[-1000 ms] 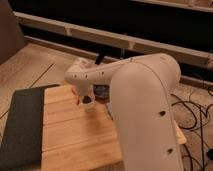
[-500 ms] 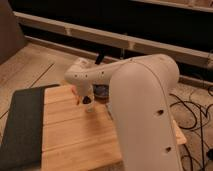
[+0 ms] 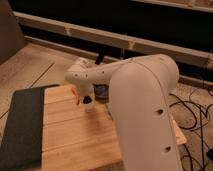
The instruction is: Place the eraser in the ceramic cup
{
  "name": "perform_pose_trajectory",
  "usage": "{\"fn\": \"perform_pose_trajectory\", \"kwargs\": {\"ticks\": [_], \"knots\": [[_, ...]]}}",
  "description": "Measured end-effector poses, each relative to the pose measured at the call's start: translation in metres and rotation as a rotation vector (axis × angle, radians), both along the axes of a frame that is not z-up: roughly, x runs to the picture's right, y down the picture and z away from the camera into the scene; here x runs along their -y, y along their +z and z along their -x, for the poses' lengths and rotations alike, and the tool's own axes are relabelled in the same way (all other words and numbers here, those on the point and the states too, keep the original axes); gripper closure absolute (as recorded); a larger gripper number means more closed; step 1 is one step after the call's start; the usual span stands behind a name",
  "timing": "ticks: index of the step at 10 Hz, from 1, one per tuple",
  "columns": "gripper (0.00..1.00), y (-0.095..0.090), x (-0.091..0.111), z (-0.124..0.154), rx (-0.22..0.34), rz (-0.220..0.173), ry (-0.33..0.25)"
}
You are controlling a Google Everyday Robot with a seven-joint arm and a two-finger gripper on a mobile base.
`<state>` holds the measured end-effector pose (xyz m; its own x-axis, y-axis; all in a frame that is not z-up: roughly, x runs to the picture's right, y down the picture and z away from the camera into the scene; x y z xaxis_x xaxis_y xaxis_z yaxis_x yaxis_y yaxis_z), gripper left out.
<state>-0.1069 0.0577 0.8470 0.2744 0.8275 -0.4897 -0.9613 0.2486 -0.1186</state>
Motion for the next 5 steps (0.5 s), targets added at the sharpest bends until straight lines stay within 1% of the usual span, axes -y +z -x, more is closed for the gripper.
{"fn": "perform_pose_trajectory", "kwargs": {"ticks": [5], "knots": [[0.35, -0.0014, 0.0038, 0.0009, 0.004, -0.011, -0.003]]}}
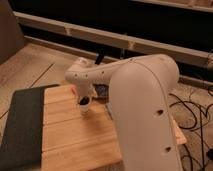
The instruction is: Place the eraser in the ceramic cup
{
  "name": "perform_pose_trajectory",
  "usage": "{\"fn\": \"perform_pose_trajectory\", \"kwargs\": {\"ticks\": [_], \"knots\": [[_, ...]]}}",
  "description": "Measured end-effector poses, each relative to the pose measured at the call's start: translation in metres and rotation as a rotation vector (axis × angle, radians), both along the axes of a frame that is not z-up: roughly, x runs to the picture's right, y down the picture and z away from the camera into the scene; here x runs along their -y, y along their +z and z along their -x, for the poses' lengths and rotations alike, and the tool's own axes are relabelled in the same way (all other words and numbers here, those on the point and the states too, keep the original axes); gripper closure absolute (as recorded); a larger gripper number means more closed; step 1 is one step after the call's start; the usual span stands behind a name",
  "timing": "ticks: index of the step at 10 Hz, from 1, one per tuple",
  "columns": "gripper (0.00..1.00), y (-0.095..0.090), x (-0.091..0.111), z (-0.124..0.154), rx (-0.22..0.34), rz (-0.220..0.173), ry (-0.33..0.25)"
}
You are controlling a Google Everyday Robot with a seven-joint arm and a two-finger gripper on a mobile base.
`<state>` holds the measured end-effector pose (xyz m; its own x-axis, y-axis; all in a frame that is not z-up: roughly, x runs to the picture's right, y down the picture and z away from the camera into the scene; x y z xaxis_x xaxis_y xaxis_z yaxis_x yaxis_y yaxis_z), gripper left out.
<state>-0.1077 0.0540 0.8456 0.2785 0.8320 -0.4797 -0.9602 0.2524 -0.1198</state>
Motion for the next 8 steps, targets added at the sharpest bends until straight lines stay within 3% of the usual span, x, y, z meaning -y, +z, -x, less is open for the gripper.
{"fn": "perform_pose_trajectory", "kwargs": {"ticks": [5, 8], "knots": [[0.35, -0.004, 0.004, 0.002, 0.006, -0.014, 0.003], [0.35, -0.017, 0.024, 0.006, 0.034, -0.067, 0.020]]}}
